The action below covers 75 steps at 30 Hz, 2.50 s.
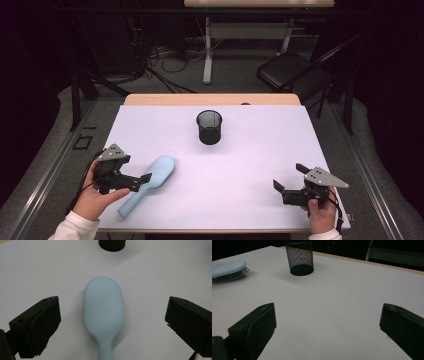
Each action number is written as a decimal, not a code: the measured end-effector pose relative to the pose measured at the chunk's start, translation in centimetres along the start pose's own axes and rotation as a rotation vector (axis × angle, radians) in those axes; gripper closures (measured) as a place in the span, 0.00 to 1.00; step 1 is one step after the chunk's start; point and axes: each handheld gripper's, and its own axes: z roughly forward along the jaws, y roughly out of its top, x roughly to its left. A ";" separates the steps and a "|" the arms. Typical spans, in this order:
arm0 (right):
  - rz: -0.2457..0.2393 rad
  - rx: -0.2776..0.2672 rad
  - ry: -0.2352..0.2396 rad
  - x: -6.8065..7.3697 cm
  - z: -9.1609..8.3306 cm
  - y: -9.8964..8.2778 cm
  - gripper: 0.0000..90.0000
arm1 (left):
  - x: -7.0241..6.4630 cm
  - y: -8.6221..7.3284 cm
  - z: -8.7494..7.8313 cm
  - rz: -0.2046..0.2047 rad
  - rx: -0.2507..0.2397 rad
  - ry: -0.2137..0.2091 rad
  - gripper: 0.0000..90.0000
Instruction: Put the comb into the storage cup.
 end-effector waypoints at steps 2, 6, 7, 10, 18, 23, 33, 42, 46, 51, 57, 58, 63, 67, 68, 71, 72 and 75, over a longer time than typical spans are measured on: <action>0.000 0.001 0.000 0.0 0.0 0.0 0.00 | -0.1 0.2 0.2 0.010 0.021 0.001 0.01; -0.001 0.000 0.000 0.0 0.0 0.0 0.00 | -0.1 0.4 0.5 0.033 0.073 0.010 0.01; -0.001 0.001 0.000 0.0 0.0 0.0 0.00 | -0.1 0.4 0.5 0.037 0.087 0.014 0.01; 0.000 0.002 0.000 0.0 0.0 0.0 0.00 | -0.1 0.6 0.6 0.054 0.121 0.027 0.01; -0.002 0.000 0.001 0.0 0.0 0.0 0.00 | 0.2 0.7 1.1 0.053 0.207 0.035 0.01; 0.000 0.002 0.005 0.0 0.0 0.0 0.00 | 0.5 0.8 1.3 0.042 0.236 0.039 0.01; -0.001 0.001 0.007 0.0 0.1 0.0 0.00 | 0.6 0.9 1.7 0.026 0.290 0.042 0.01; -0.008 0.006 0.006 0.0 0.1 0.0 0.00 | 0.8 0.7 2.5 -0.001 0.388 0.038 0.01; -0.003 0.007 0.009 0.1 0.1 0.0 0.00 | 0.8 0.6 3.0 -0.017 0.439 0.037 0.01; -0.005 0.010 0.010 0.1 0.1 0.0 0.00 | 1.0 0.4 3.6 -0.033 0.493 0.039 0.02; -0.007 0.012 0.010 0.1 0.2 -0.1 0.00 | 1.2 0.3 4.2 -0.043 0.503 0.035 0.04; -0.008 0.012 0.011 0.1 0.2 -0.1 0.00 | 1.2 0.3 4.3 -0.041 0.506 0.035 0.04; -0.008 0.013 0.010 0.1 0.1 -0.1 0.00 | 1.1 0.1 4.8 -0.029 0.518 0.033 0.07; -0.008 0.012 0.009 0.1 0.1 -0.1 0.00 | 1.0 -0.1 5.2 -0.035 0.517 0.029 0.08; -0.008 0.013 0.010 0.1 0.1 -0.1 0.00 | 1.0 -0.2 5.3 -0.029 0.517 0.031 0.08; -0.013 0.014 0.010 0.1 0.1 -0.1 0.00 | 1.0 -0.4 5.7 -0.025 0.533 0.026 0.08; -0.011 0.018 0.012 0.1 0.1 0.0 0.00 | 0.9 -0.5 5.8 -0.028 0.533 0.026 0.08; -0.012 0.016 0.012 0.1 0.2 -0.1 0.00 | 0.9 -0.7 6.1 -0.027 0.537 0.021 0.08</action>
